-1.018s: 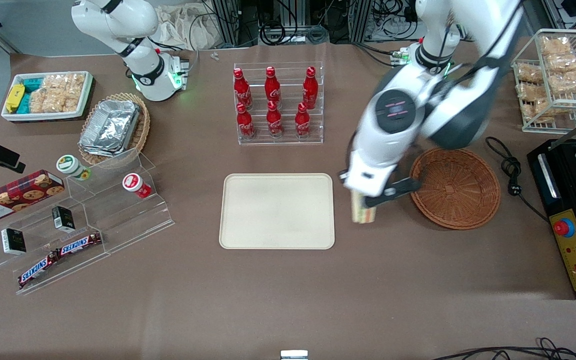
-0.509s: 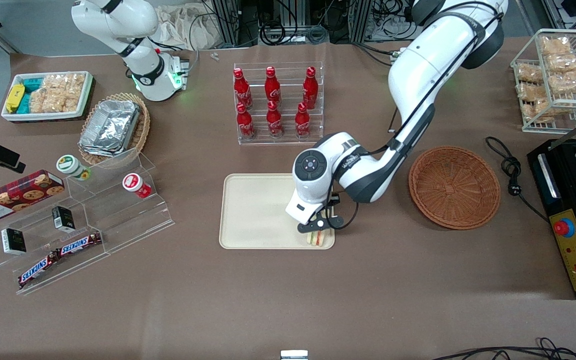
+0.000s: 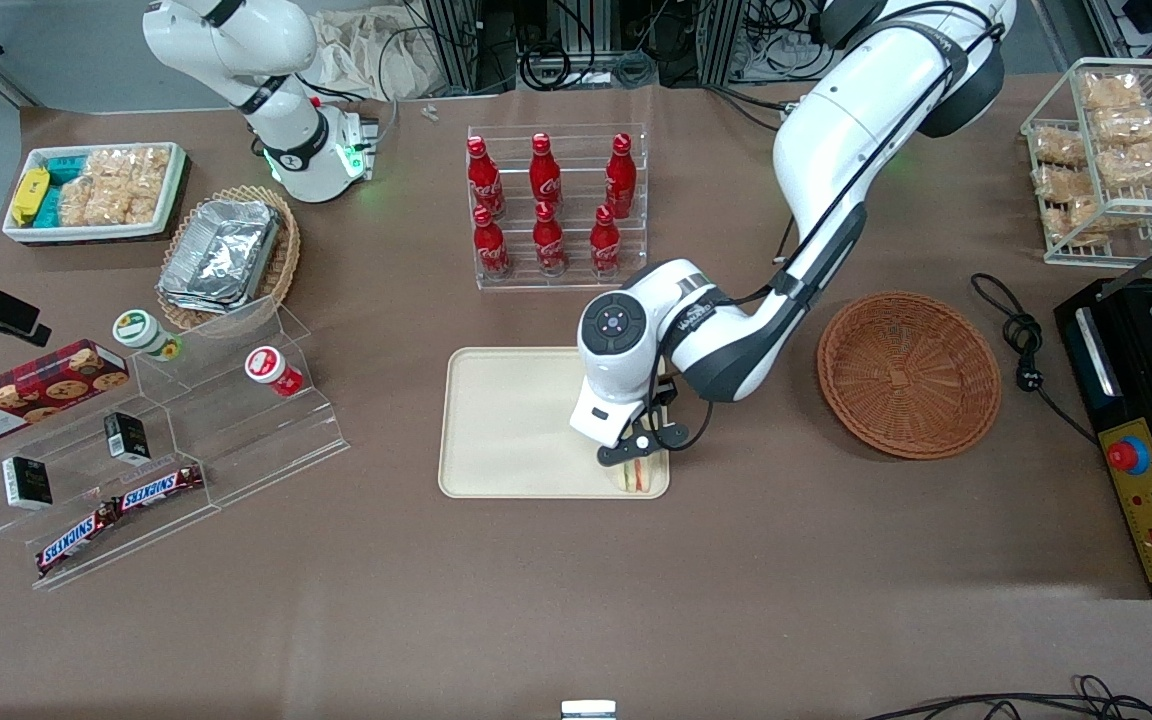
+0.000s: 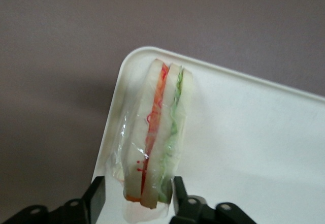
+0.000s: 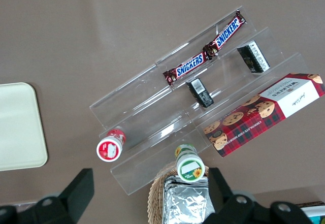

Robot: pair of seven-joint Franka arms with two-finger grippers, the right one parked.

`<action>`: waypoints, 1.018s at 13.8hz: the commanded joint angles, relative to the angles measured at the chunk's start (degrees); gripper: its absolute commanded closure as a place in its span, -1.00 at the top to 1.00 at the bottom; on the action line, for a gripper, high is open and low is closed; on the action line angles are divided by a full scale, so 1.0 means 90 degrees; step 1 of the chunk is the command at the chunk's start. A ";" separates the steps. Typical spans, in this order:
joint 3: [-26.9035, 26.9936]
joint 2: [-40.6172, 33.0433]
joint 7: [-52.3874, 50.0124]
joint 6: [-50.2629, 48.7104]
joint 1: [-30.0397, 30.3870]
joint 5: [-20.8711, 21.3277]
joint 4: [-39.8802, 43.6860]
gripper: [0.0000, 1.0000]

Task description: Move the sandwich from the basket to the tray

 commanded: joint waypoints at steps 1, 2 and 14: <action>0.0036 -0.0815 -0.0526 -0.0667 0.0039 0.0023 0.0020 1.00; 0.0027 -0.1137 -0.0430 -0.0951 0.0271 0.0014 0.0020 1.00; 0.2778 -0.4617 0.8595 -0.3003 0.2070 -0.3141 -0.1230 1.00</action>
